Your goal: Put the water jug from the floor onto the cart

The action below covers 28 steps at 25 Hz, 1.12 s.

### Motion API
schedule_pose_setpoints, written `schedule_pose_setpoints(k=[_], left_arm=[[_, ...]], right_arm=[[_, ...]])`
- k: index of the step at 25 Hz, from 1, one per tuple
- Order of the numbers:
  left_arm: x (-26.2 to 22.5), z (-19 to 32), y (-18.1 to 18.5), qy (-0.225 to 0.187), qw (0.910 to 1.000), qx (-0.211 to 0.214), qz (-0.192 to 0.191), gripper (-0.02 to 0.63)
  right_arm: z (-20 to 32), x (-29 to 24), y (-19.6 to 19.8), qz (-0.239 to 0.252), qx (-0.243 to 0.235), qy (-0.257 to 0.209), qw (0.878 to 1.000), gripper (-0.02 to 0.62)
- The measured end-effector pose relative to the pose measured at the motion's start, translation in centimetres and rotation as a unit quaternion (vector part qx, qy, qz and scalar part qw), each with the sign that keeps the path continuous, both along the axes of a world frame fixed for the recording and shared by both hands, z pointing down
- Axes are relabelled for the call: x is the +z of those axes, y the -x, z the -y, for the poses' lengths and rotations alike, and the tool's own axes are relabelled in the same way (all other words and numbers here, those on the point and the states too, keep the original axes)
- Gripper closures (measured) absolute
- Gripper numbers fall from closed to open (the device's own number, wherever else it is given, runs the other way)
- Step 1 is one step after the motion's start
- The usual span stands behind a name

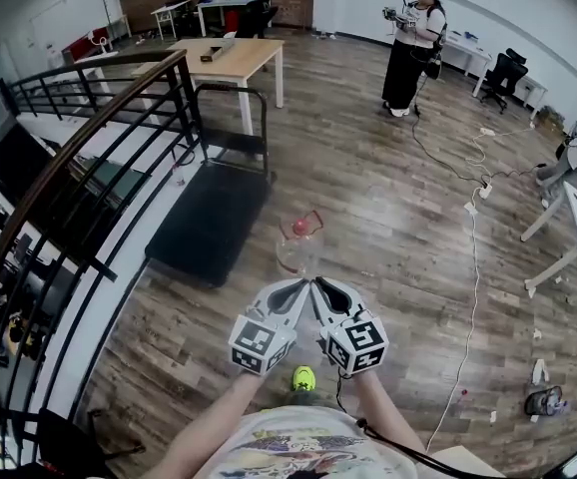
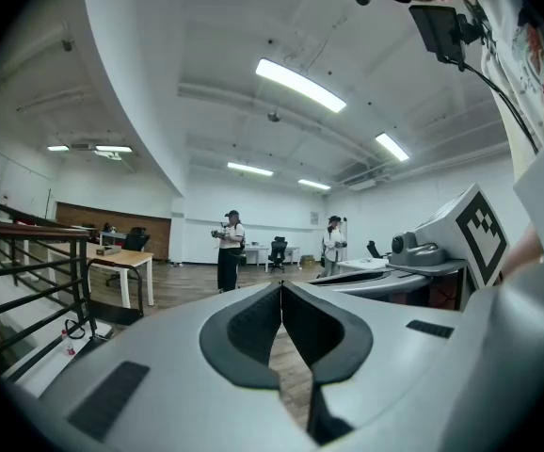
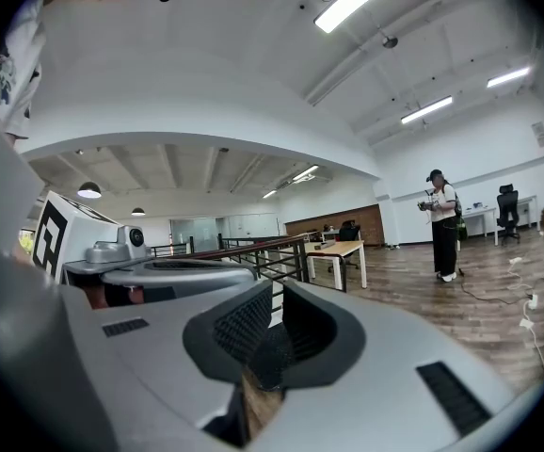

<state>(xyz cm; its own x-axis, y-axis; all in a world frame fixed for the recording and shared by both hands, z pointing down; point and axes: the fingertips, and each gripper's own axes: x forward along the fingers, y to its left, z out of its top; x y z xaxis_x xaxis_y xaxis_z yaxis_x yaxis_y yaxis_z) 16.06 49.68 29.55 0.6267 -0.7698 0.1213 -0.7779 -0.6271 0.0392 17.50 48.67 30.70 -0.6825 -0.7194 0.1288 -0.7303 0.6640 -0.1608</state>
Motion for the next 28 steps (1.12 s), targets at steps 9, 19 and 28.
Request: schedule_pose_setpoints(k=[9, 19, 28], left_arm=[[0.6, 6.2, -2.5, 0.0, 0.9997, -0.023, 0.007, 0.595], [2.0, 9.3, -3.9, 0.008, 0.9995, -0.031, 0.009, 0.595], [3.6, 12.1, -2.7, 0.027, 0.999, -0.037, 0.005, 0.595]], right_arm=[[6.3, 0.7, -2.4, -0.001, -0.024, -0.001, 1.0, 0.568], [9.2, 2.0, -3.9, 0.006, -0.033, 0.011, 0.999, 0.568], [12.1, 3.6, -2.7, 0.016, -0.041, 0.038, 0.998, 0.568]])
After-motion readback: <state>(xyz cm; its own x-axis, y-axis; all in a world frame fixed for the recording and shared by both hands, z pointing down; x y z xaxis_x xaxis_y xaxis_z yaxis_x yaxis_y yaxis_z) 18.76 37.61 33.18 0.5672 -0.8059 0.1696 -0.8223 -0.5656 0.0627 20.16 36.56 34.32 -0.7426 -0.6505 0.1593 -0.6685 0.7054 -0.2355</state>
